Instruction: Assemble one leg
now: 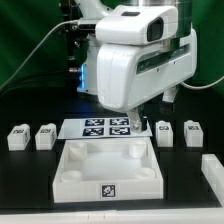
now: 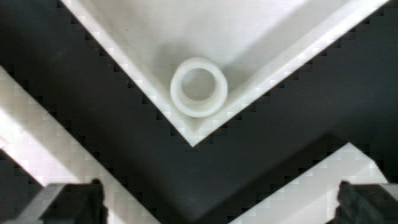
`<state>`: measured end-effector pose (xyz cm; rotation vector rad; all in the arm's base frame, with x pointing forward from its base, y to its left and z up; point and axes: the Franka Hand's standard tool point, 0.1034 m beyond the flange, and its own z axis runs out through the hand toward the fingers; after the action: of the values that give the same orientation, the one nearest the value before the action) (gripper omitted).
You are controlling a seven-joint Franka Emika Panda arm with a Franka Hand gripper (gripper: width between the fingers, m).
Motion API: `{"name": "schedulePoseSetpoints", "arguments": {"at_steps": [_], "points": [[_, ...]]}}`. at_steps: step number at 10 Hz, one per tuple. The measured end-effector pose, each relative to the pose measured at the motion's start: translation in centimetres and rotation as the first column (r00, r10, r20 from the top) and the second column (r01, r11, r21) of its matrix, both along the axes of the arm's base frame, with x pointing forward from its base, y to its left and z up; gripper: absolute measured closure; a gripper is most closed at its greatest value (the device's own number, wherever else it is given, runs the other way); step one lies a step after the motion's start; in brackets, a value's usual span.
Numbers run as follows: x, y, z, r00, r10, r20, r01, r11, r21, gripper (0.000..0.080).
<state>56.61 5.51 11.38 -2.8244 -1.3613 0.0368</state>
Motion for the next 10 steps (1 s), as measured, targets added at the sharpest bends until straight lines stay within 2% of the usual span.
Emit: {"name": "schedulePoseSetpoints", "arguments": {"at_steps": [10], "points": [[-0.01, -0.02, -0.02, 0.999, 0.047, -0.001, -0.047, 0.999, 0.001, 0.015]]}}
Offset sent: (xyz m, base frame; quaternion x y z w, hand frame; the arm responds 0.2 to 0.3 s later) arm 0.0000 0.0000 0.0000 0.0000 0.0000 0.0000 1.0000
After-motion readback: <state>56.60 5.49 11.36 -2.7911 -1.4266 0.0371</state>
